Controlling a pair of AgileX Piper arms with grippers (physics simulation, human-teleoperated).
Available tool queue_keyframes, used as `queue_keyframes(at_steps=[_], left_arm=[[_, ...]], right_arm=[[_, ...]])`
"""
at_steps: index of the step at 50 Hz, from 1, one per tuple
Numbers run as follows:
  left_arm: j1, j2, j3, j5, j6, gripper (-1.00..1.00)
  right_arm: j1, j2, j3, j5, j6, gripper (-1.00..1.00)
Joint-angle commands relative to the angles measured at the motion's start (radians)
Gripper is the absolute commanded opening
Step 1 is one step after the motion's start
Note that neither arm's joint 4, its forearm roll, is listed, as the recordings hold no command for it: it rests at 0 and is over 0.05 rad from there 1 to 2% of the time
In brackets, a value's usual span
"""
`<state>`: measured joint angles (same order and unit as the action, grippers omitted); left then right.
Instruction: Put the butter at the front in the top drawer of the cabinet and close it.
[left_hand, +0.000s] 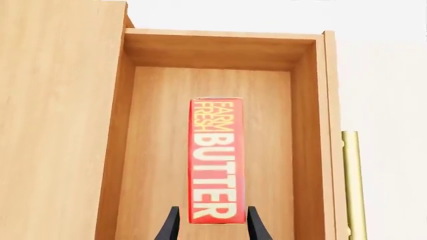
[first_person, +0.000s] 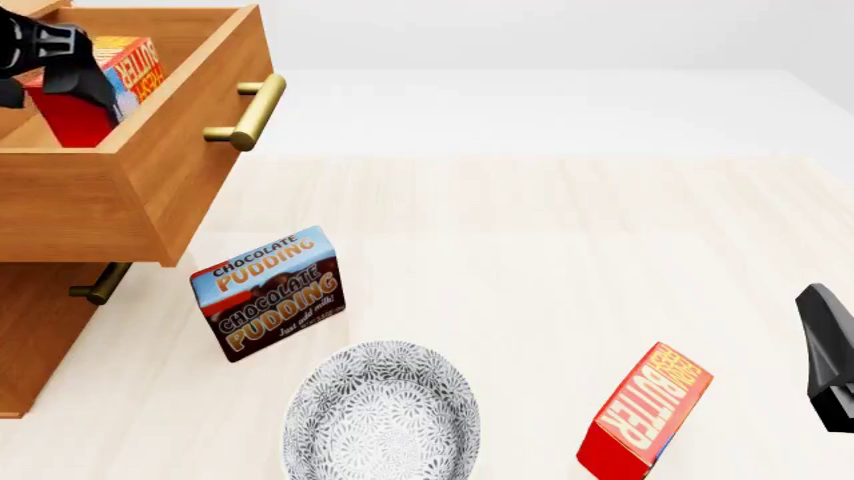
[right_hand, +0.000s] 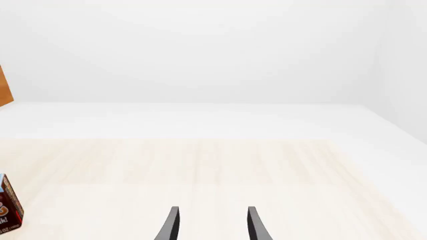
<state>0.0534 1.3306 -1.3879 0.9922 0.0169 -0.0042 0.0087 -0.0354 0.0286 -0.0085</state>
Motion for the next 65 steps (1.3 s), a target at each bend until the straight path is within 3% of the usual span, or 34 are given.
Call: queue_keyframes(at_steps=[1, 5, 28, 40, 65], left_arm=[[0.002, -0.058, -0.025, 0.059, 0.028, 1.00], [-0.033, -0.071, -0.043, 0.086, 0.030, 1.00], [-0.024, -0.160, -0.077, 0.194, 0.139, 1.00], [-0.104, -0.191, -0.121, 0.226, 0.197, 1.00], [-0.339, -0.121, -0.212, 0.190, 0.204, 1.00]], right_arm=[[0.001, -0.007, 0.007, 0.000, 0.002, 1.00], [0.001, -0.007, 0.007, 0.000, 0.002, 1.00], [0.000, -0.007, 0.007, 0.000, 0.002, 1.00], [0.001, -0.007, 0.007, 0.000, 0.002, 1.00], [0.001, -0.007, 0.007, 0.000, 0.002, 1.00]])
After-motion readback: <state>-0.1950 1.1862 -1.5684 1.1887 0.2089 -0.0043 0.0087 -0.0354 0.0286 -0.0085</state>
